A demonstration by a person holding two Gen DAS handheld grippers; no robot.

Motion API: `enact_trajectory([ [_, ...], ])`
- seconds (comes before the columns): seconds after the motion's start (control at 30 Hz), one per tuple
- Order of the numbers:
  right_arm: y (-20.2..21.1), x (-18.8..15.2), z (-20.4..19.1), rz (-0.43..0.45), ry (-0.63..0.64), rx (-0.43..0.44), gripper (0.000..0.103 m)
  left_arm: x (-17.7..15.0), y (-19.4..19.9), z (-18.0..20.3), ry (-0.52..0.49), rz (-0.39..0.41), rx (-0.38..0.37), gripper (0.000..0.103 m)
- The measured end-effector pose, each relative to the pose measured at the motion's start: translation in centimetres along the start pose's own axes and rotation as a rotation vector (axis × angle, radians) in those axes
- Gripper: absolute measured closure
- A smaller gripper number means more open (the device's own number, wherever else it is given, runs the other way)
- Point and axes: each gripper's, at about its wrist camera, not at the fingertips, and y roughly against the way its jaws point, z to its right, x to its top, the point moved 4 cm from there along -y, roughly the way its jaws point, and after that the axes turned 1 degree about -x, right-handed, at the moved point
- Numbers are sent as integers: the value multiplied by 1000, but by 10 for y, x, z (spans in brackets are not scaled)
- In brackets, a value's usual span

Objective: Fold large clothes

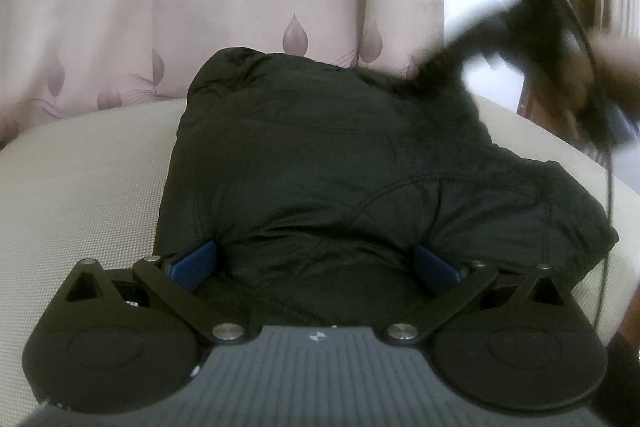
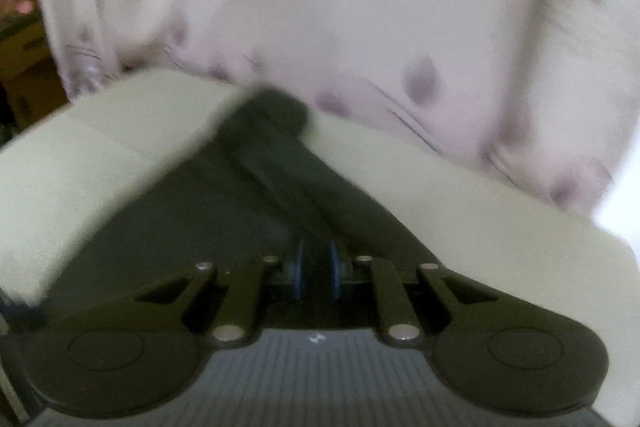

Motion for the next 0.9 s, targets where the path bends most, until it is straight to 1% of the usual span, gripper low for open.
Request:
enact_trajectory([
  [0.03,-3,-17,11,-31,-34,15,91,0,0,1,-1,3,0,0],
  [0.07,-6,-28,19,-42,-65,14,92,-1,1,2,-7,7,2,0],
  [0.1,-9,-38,25,-47,-97,10,93,-2,2,3,-14,10,6,0],
  [0.2,-31,-63,43,-57,-246,61,95,0,3,5,-16,13,6,0],
  [0.23,-34,-68,41,-58,-248,60,95,0,2,5,-14,11,8,0],
  [0.3,-37,-68,33,-53,-210,38,96,0,2,5,-19,11,9,0],
  [0.33,-37,-71,32,-44,-227,43,96,-1,2,5,-24,12,11,0],
  [0.43,-29,-73,47,-28,-290,95,96,0,0,8,-42,1,29,0],
  [0.47,-23,-72,51,-21,-300,95,95,0,0,8,-44,-3,30,0],
  [0.5,-13,-71,53,9,-310,90,91,0,1,7,-43,-6,30,0],
  [0.57,33,-75,49,121,-309,108,91,1,0,8,-46,-6,29,0],
  [0.63,77,-88,32,185,-269,127,90,1,0,8,-44,-4,27,0],
  [0.7,116,-107,3,227,-196,133,90,0,1,8,-45,-1,27,0],
  [0.73,132,-119,-13,239,-157,138,91,0,1,8,-47,1,27,0],
  [0.8,142,-140,-32,232,-110,104,91,0,2,8,-51,2,28,0],
  [0.83,142,-152,-38,221,-110,81,91,0,2,7,-52,2,26,0],
  [0.9,128,-172,-37,181,-174,91,92,0,4,6,-54,0,24,0],
])
